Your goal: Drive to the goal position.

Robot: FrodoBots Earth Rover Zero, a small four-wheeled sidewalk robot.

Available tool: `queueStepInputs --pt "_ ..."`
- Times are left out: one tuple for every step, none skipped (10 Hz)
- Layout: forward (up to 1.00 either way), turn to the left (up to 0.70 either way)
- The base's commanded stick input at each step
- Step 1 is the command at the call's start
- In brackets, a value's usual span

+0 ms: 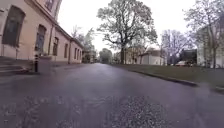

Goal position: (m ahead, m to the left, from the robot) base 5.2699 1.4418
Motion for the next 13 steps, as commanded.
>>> queueStepInputs --pt "1.0 0.0" --pt "1.0 0.0" --pt "1.0 0.0" --pt "1.0 0.0" --pt "1.0 0.0" --pt "1.0 0.0" --pt "1.0 0.0" --pt "1.0 0.0" --pt "1.0 0.0" --pt "1.0 0.0" --pt "1.0 0.0" --pt "1.0 0.0" --pt "1.0 0.0"
